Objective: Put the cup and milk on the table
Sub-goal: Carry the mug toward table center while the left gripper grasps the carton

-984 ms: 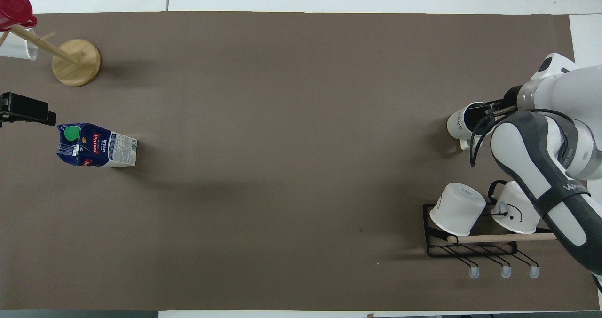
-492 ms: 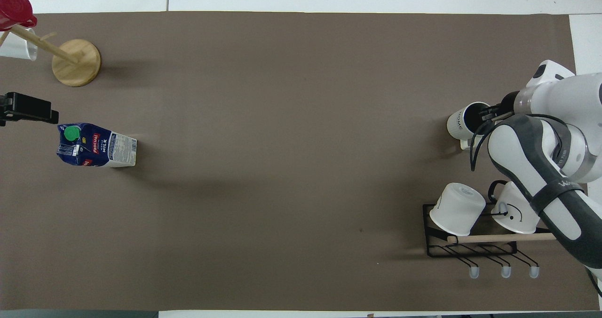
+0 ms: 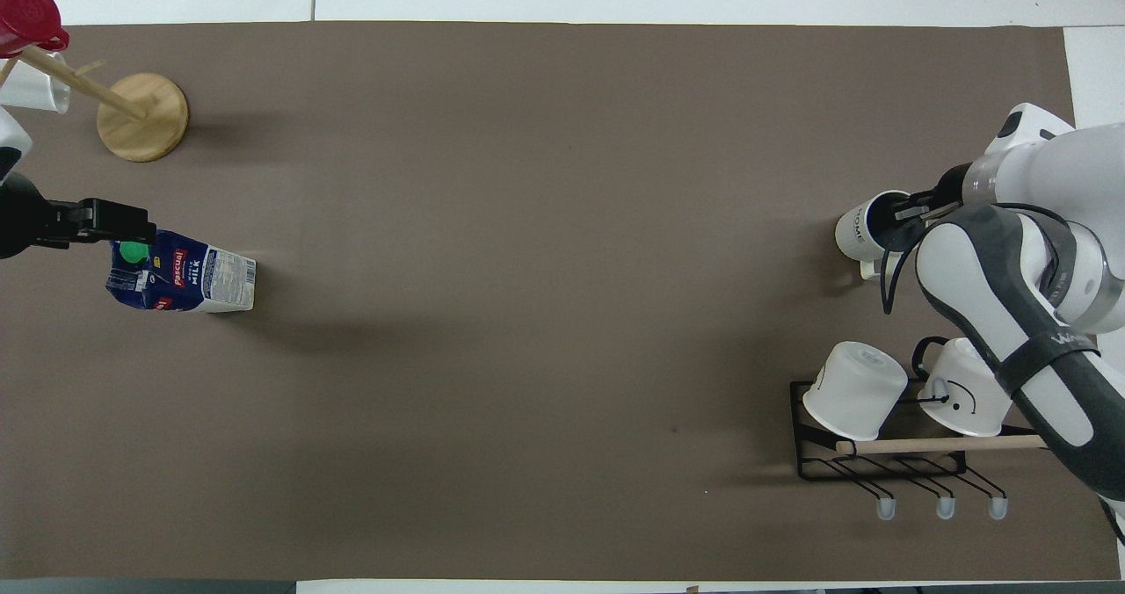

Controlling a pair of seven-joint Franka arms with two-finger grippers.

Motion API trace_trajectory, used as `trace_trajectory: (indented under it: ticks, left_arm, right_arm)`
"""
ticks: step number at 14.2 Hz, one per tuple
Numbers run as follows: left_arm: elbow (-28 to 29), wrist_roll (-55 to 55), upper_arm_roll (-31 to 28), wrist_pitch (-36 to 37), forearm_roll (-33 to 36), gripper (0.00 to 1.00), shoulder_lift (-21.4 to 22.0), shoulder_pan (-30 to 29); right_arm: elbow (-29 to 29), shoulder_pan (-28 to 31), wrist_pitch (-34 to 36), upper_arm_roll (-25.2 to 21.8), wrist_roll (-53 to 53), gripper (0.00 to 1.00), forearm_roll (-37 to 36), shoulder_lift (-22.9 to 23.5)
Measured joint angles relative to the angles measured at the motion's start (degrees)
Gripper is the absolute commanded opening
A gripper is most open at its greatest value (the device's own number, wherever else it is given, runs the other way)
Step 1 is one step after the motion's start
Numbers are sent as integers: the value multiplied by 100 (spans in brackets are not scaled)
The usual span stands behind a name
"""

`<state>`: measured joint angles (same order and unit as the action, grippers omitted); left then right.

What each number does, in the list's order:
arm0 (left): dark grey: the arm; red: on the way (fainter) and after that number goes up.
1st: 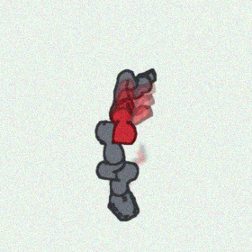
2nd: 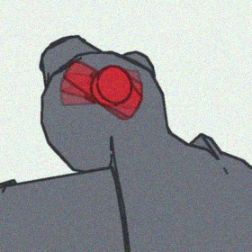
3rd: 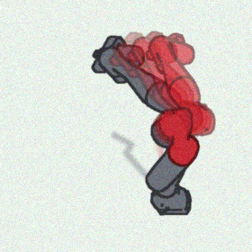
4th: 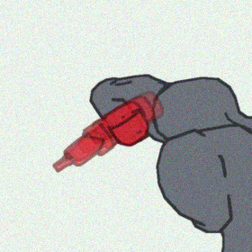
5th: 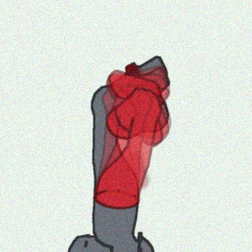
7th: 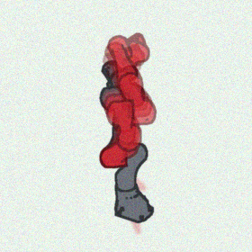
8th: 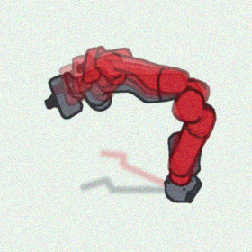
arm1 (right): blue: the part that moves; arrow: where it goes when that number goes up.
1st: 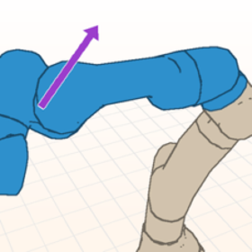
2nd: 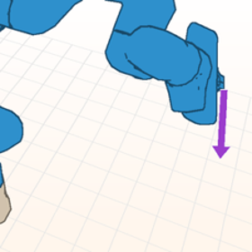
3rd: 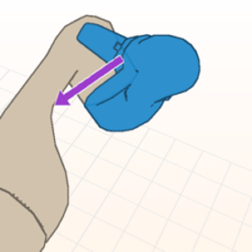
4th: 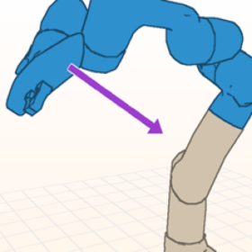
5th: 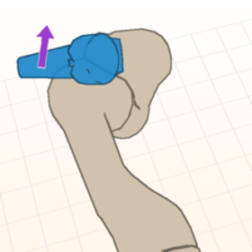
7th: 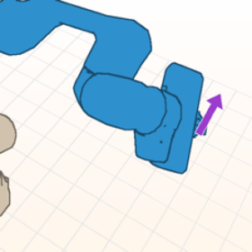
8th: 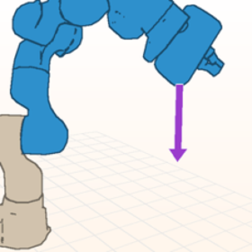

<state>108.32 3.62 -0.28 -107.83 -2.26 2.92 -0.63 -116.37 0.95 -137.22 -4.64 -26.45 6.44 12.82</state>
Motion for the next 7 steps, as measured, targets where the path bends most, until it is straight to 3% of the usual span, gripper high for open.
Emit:
trace_trajectory:
  ticks: [3,7]
  left_arm:
    - [273,1,-11,-190,0,100,1,-67]
    - [655,1,-18,-712,0,100,0,-144]
  right_arm:
    - [78,-7,113,10,0,0,6,-2]
    - [1010,-352,1211,27,432,0,18,-81]
